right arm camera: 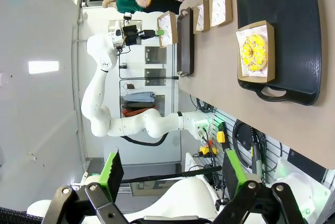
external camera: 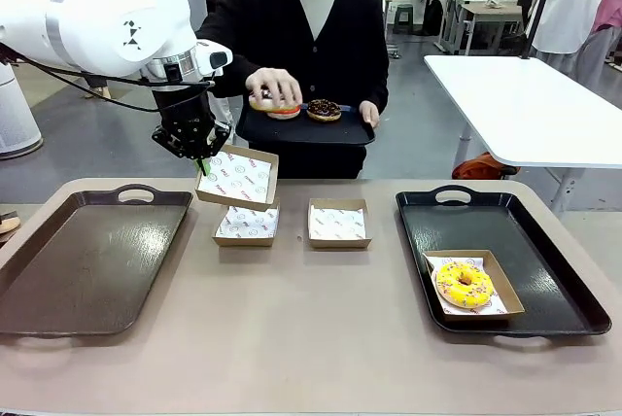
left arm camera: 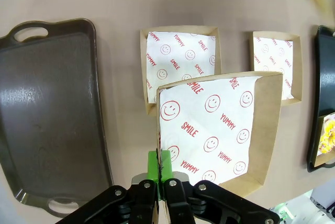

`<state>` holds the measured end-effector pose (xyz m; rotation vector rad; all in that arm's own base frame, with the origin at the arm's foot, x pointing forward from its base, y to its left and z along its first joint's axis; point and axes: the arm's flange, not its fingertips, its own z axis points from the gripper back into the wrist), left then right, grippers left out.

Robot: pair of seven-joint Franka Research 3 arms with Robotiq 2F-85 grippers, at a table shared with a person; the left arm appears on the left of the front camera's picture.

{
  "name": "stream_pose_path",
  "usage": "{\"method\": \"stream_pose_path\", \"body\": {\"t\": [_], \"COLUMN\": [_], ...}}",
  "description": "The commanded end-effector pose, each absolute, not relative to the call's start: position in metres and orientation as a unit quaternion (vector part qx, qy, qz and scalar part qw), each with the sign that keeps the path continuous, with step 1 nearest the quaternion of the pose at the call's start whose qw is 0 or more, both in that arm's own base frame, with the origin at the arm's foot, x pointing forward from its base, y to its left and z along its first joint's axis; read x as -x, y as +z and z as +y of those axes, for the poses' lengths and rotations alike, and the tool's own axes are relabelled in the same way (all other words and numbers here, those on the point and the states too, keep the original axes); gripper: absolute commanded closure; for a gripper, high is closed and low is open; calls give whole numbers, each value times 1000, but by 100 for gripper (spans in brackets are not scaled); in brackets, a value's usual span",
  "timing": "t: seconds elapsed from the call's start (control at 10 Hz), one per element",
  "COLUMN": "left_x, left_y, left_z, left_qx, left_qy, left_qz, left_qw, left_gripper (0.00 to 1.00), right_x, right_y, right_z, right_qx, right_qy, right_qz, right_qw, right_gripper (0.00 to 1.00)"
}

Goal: Individually package the donuts and arrange them on the tray.
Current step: Place the picked Paper togo box on the Handle tray while simultaneously picking up another Paper togo box from the table with the other hand.

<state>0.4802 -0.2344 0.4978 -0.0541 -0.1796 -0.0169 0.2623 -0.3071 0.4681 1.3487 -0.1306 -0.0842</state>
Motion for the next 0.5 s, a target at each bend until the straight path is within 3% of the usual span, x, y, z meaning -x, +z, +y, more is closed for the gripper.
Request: {"method": "stream_pose_path", "body": {"t": [0.0, 0.4], "left_x": [-477, -477], "left_y": [501, 501], "left_z": [-232, -232], "left_qx": [24, 24], "left_qy": [-7, -7], "left_qz": [-88, -88], "left_qw": [996, 996], "left_gripper": [100, 100], "right_x": [-262, -262], "right_y": [467, 467], "right_z": [-308, -308], "right_qx": [-624, -624], "right_qy": [-39, -39], "right_qz": [-60, -60], "right_qw": [778, 778], "right_gripper": [0, 0]}}
